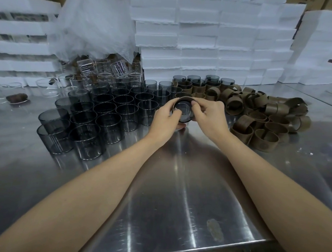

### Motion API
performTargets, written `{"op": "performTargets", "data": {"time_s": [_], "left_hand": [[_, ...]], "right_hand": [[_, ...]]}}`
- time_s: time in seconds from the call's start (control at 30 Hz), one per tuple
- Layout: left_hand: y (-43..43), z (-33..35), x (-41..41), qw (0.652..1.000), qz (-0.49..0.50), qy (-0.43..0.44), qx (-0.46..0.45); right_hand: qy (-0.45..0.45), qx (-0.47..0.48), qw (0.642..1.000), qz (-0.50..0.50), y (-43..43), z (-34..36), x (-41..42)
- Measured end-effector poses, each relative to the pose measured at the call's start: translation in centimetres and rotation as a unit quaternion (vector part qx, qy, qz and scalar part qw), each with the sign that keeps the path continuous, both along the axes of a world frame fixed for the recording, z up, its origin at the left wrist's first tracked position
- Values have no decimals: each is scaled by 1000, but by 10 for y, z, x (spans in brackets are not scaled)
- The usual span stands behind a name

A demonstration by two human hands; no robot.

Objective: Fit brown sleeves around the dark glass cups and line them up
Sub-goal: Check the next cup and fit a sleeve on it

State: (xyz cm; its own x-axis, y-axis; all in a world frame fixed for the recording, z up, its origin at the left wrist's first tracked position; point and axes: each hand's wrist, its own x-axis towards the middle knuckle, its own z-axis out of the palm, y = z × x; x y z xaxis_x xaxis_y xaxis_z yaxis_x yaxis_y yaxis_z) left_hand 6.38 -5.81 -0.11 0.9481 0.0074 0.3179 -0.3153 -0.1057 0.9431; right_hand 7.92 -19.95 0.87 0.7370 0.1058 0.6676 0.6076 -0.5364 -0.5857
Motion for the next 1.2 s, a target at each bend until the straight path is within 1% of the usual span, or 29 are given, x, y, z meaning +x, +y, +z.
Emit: {"op": "performTargets", "data": {"time_s": [0.1,0.2,0.33,0.37,0.47,0.53,0.57,0.6,0.63,0.67,0.7,0.73,0.8,0.87,1.0,1.07,1.13,1.2], "left_hand": [[0,0,0,1000,4,-6,17],[-1,1,-1,1000,-3,-5,13],[-1,2,-4,1000,-11,-12,-20],[-1,3,-4,999,-14,-8,-31],[0,6,-7,998,-25,-6,-65],[1,7,-8,996,-32,-3,-81],[1,8,-9,995,-37,0,-89],[1,8,-9,995,-40,0,-96],[2,7,-9,994,-42,-5,-102],[2,7,-9,993,-43,-10,-106],[3,7,-8,993,-46,-11,-110],[3,6,-7,992,-51,-5,-113],[2,7,-5,990,-57,35,-123],[4,6,-3,985,-69,70,-140],[10,3,1,980,-125,75,-132],[10,4,1,980,-126,81,-131],[11,5,3,977,-121,90,-151],[11,5,4,972,-123,101,-173]], "right_hand": [[-11,5,1000,8,-4,-1,1],[-22,15,999,17,-7,-2,2],[-20,35,999,30,-8,-2,5],[-13,51,998,34,-8,-2,5],[34,155,986,50,-8,2,4],[74,185,979,51,-7,5,5],[114,190,973,65,-6,6,5],[168,193,962,92,-4,6,5],[226,206,943,129,-2,6,5],[276,231,918,167,-1,6,4],[305,259,895,198,0,5,2],[310,280,882,218,-1,5,2],[301,305,871,239,-4,4,1],[313,322,856,257,-5,3,0],[339,347,830,274,-5,2,1],[355,363,815,280,-5,3,2],[368,374,803,282,-3,4,1],[383,394,784,288,-1,5,0]]}}
